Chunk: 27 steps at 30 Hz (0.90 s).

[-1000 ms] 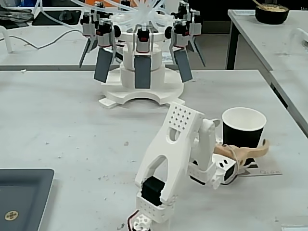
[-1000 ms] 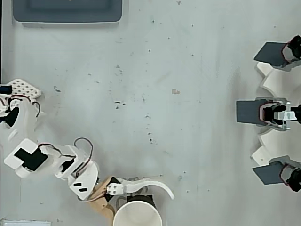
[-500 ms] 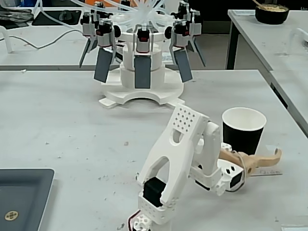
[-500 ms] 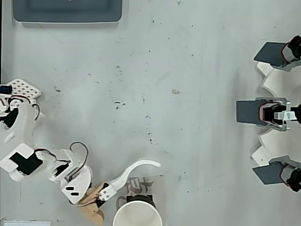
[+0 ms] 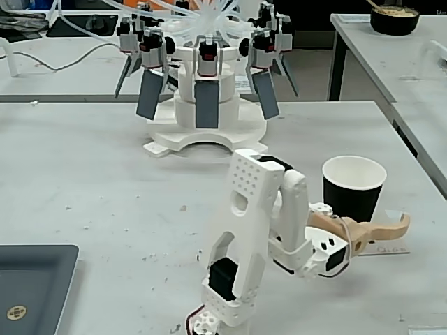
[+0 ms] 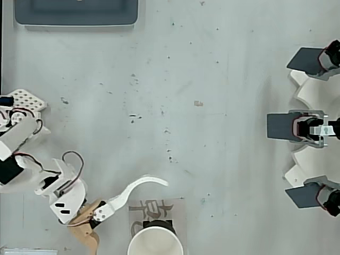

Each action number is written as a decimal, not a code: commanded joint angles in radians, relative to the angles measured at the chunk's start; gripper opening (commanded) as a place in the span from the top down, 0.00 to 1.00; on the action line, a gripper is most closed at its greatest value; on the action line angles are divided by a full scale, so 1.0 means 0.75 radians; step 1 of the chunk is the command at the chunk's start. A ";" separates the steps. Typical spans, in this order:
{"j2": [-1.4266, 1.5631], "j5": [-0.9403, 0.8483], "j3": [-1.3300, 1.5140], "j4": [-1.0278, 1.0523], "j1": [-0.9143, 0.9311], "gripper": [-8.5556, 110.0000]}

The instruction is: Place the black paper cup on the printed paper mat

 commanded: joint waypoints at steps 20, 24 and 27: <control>0.828 -0.049 0.495 -0.065 -0.225 0.58; 0.935 -0.090 0.530 -0.057 -0.323 0.59; 1.000 -0.117 0.544 -0.043 -0.413 0.63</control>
